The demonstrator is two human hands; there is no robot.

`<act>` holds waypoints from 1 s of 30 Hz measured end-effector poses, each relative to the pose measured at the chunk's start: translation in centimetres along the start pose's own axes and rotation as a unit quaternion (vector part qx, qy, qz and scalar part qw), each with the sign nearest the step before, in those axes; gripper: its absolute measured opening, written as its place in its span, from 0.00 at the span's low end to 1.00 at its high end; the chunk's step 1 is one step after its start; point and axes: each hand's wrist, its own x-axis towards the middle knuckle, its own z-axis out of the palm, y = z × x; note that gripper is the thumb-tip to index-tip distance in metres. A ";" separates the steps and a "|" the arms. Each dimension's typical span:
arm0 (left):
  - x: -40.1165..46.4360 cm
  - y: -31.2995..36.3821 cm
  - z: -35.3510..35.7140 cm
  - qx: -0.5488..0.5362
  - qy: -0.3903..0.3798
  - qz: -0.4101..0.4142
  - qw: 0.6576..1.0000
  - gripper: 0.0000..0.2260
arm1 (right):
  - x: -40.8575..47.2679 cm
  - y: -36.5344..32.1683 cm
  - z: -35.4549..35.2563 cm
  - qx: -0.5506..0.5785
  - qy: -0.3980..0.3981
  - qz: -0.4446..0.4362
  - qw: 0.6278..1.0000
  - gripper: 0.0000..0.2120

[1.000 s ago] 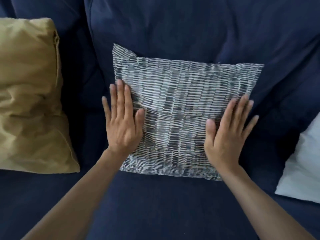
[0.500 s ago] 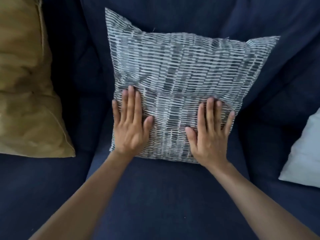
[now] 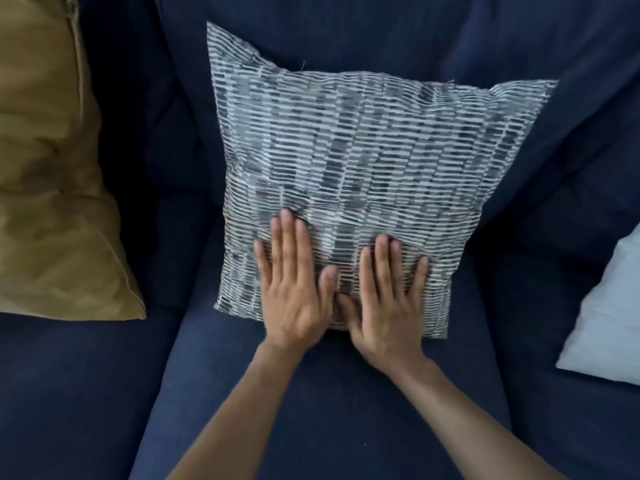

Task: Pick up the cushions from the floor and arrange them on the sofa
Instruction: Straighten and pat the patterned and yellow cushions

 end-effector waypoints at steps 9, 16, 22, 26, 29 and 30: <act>2.8 -4.4 -5.8 -0.012 -0.008 -0.036 0.999 0.32 | 2.4 5.2 -5.8 0.012 0.044 0.122 0.992 0.35; 13.0 4.8 -6.1 -0.010 -0.018 0.224 0.974 0.27 | 13.2 1.4 -8.3 0.012 0.003 -0.043 0.999 0.31; 17.7 0.2 -5.6 0.093 -0.027 0.167 0.981 0.31 | 16.6 5.3 -8.3 -0.070 0.000 -0.006 0.998 0.33; 18.0 -2.3 -7.0 0.120 -0.042 0.136 0.983 0.33 | 16.4 7.6 -8.8 -0.068 -0.014 0.063 0.996 0.35; 18.1 -4.2 -8.4 0.123 -0.066 0.086 0.986 0.33 | 15.8 8.0 -9.5 -0.063 -0.042 0.085 0.994 0.36; 18.1 -4.6 -8.9 0.118 -0.080 0.077 0.987 0.33 | 15.7 7.9 -9.7 -0.060 -0.052 0.089 0.993 0.36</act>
